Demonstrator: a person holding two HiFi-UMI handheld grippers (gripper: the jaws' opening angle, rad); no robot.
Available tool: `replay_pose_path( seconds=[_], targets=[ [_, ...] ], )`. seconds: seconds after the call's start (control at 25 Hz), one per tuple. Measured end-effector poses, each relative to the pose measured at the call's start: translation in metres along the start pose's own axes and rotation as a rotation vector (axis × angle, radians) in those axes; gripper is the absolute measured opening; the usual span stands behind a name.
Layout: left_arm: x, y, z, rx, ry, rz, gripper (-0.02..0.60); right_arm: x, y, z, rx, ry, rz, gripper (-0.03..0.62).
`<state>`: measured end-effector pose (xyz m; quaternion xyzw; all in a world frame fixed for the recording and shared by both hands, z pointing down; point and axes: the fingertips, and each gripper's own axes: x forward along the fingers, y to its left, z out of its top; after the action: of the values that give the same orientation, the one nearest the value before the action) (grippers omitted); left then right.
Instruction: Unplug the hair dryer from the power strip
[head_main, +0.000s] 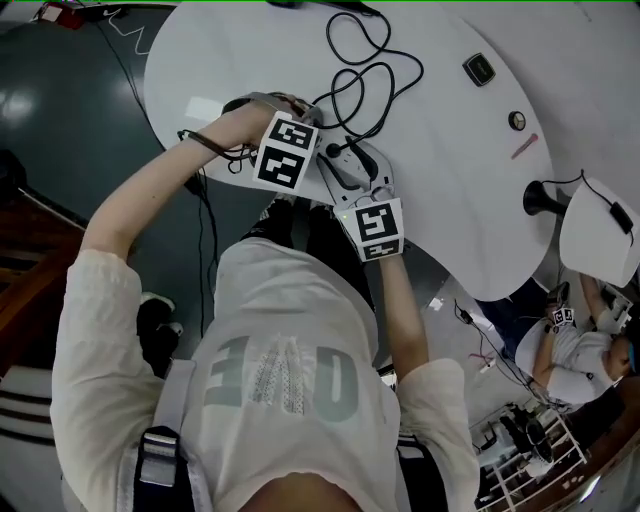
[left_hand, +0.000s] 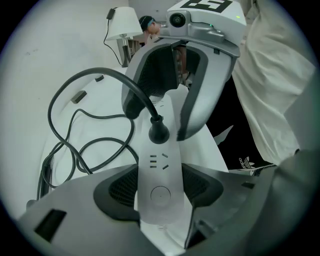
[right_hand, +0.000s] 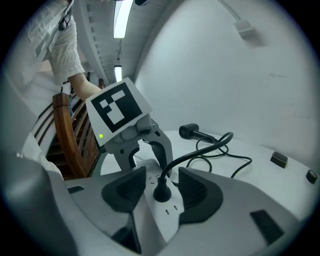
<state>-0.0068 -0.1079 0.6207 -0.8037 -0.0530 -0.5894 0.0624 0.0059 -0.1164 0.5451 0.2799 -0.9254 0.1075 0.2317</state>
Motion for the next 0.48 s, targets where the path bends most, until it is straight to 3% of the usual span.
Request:
replay_pose_path(
  seconds=[0.12, 0.24, 0.48],
  targets=[
    [-0.0007, -0.0008, 0.0002, -0.004, -0.001, 0.001, 0.267, 0.0063, 0.0016, -0.007, -0.099, 0.06, -0.008, 0.087],
    [-0.0013, 0.0, 0.0002, -0.002, 0.004, 0.005, 0.267, 0.0073, 0.0038, -0.0091, -0.145, 0.074, 0.0, 0.077],
    [-0.0002, -0.0009, 0.0001, -0.004, 0.021, 0.008, 0.265, 0.0074, 0.0054, -0.0059, -0.12, 0.074, 0.019, 0.051]
  ],
)
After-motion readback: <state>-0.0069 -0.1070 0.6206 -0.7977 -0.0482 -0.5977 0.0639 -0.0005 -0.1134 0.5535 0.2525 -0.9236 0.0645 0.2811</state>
